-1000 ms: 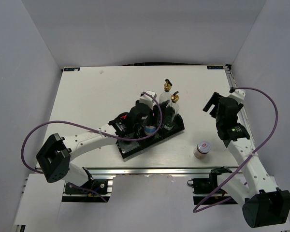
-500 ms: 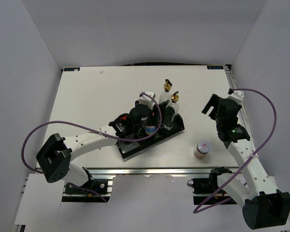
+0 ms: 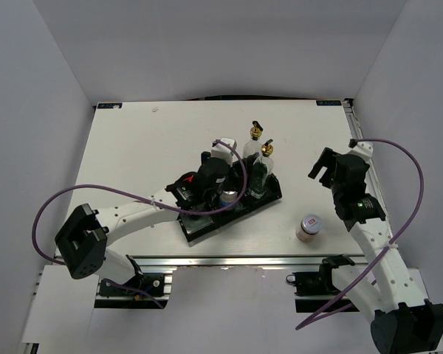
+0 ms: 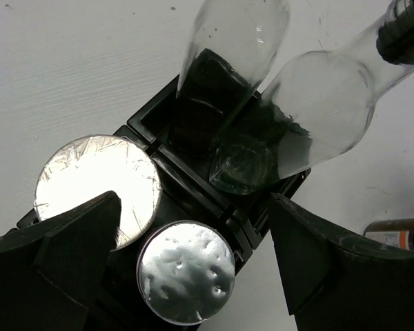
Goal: Organize the condiment bottles
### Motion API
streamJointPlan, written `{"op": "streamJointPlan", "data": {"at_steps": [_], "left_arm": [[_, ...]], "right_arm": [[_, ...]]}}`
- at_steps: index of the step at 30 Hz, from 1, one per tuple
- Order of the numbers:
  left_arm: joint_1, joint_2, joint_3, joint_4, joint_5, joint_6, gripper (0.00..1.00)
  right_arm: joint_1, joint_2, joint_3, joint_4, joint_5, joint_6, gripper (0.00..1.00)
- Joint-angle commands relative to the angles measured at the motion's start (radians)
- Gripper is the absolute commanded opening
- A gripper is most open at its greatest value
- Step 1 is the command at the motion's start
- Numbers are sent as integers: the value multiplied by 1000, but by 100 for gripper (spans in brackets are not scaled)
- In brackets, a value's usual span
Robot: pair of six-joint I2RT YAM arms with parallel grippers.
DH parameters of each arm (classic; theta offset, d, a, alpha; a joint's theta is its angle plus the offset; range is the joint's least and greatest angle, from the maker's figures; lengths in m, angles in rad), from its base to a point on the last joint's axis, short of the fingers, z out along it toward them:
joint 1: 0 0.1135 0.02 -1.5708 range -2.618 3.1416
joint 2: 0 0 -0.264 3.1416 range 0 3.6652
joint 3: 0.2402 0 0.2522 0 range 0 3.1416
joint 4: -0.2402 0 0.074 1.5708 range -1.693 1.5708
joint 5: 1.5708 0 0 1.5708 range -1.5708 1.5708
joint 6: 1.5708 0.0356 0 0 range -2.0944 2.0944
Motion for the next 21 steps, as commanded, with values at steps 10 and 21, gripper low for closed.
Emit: {"op": "streamJointPlan", "data": {"at_steps": [10,21], "left_arm": [[2,-43,170,-152,51,60,98],[36,-100,265,-201,-23,110,98]], "right_arm": [[-2,-32,27,-170,-189,10,90],[22,-5,6,-319,-248,30,89]]}}
